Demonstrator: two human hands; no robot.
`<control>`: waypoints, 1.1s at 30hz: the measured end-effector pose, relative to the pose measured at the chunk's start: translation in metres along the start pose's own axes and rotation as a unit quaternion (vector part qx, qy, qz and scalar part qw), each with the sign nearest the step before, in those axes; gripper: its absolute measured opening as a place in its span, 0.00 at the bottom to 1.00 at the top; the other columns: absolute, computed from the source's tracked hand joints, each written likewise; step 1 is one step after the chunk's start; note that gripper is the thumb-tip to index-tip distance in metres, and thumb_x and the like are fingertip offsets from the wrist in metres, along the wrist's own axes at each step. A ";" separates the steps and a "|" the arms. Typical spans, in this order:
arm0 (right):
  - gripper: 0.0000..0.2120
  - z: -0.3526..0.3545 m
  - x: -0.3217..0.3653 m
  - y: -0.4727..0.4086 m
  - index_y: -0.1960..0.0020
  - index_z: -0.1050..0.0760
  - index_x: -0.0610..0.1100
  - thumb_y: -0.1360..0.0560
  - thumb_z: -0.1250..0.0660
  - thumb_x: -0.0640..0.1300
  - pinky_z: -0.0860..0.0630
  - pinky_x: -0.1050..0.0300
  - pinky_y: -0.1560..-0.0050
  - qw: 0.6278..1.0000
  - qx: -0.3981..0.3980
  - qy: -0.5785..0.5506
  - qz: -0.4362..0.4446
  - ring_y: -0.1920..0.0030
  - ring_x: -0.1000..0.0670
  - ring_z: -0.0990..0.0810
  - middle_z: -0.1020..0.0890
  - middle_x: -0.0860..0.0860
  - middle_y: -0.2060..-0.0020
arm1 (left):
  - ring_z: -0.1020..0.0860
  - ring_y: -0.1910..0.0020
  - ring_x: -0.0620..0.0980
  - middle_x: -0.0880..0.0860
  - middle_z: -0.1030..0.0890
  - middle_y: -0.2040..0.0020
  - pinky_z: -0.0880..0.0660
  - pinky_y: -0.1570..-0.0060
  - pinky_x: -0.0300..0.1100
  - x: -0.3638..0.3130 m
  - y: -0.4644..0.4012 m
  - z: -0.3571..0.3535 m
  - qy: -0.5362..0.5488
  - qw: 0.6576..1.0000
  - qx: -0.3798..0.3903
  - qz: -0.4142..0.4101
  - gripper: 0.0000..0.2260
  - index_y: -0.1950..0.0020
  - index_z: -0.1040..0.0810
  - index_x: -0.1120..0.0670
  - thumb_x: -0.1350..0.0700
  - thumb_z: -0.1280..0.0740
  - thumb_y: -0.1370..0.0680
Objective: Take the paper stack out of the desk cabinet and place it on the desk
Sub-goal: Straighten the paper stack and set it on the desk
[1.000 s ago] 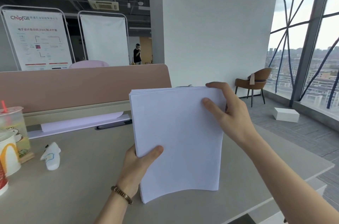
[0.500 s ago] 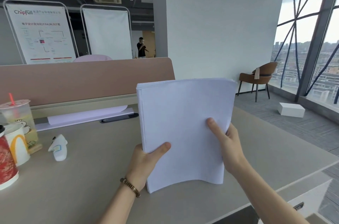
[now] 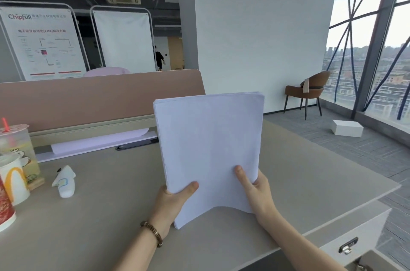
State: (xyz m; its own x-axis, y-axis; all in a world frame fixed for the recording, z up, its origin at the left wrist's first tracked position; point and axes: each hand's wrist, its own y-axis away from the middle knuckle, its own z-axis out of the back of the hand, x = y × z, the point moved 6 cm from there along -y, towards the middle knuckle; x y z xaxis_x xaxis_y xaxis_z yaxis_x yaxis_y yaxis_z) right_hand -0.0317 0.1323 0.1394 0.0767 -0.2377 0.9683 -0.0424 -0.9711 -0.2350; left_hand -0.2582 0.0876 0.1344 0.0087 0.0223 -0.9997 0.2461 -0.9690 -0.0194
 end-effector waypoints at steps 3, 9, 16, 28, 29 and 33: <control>0.13 0.005 0.000 -0.007 0.45 0.18 0.52 0.26 0.29 0.56 0.17 0.45 0.46 0.999 -0.011 0.039 -0.003 0.49 0.54 0.13 0.12 0.56 0.51 | 0.13 0.51 0.49 0.49 0.11 0.54 0.19 0.51 0.44 -0.005 -0.002 -0.001 -0.014 1.000 -0.010 -0.008 0.06 0.52 0.13 0.53 0.57 0.22 0.29; 0.21 0.018 -0.007 -0.019 0.42 0.22 0.52 0.30 0.28 0.61 0.17 0.52 0.49 0.991 0.020 0.118 -0.065 0.51 0.55 0.14 0.13 0.57 0.49 | 0.14 0.50 0.46 0.50 0.12 0.49 0.21 0.54 0.38 -0.005 -0.015 -0.015 -0.031 0.999 0.029 0.026 0.09 0.47 0.15 0.54 0.54 0.26 0.26; 0.10 0.066 -0.002 -0.073 0.57 0.21 0.38 0.29 0.32 0.45 0.23 0.53 0.59 0.974 -0.001 0.102 -0.201 0.61 0.42 0.19 0.17 0.40 0.59 | 0.20 0.55 0.45 0.47 0.17 0.54 0.24 0.61 0.36 -0.007 -0.045 -0.073 0.002 0.989 0.054 0.137 0.05 0.51 0.19 0.52 0.52 0.28 0.23; 0.14 0.162 -0.027 -0.168 0.42 0.23 0.37 0.27 0.34 0.33 0.25 0.57 0.61 0.943 0.018 0.261 -0.207 0.59 0.46 0.22 0.21 0.46 0.60 | 0.20 0.66 0.50 0.51 0.19 0.62 0.28 0.75 0.35 0.022 -0.140 -0.188 -0.021 0.987 0.020 0.161 0.05 0.56 0.22 0.57 0.56 0.30 0.22; 0.14 0.168 -0.028 -0.177 0.41 0.22 0.36 0.27 0.34 0.33 0.26 0.59 0.63 0.942 0.011 0.268 -0.203 0.62 0.49 0.23 0.21 0.46 0.60 | 0.19 0.66 0.51 0.52 0.19 0.63 0.26 0.72 0.35 0.022 -0.149 -0.195 -0.033 0.988 0.012 0.152 0.06 0.57 0.22 0.57 0.56 0.32 0.22; 0.17 0.187 -0.035 -0.211 0.39 0.21 0.37 0.27 0.34 0.32 0.26 0.57 0.56 0.940 -0.014 0.283 -0.191 0.58 0.47 0.23 0.21 0.43 0.52 | 0.19 0.58 0.57 0.54 0.21 0.63 0.23 0.54 0.46 0.020 -0.186 -0.212 -0.209 0.974 -0.010 0.087 0.07 0.62 0.26 0.57 0.56 0.35 0.26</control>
State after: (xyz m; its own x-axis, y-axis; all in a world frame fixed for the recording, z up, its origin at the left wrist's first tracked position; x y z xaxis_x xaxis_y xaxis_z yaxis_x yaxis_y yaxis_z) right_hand 0.1613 0.3411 0.1389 -0.4497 0.1862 0.8736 -0.1466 -0.9802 0.1334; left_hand -0.0983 0.3204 0.1214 -0.3425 -0.2476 -0.9063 0.2952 -0.9442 0.1463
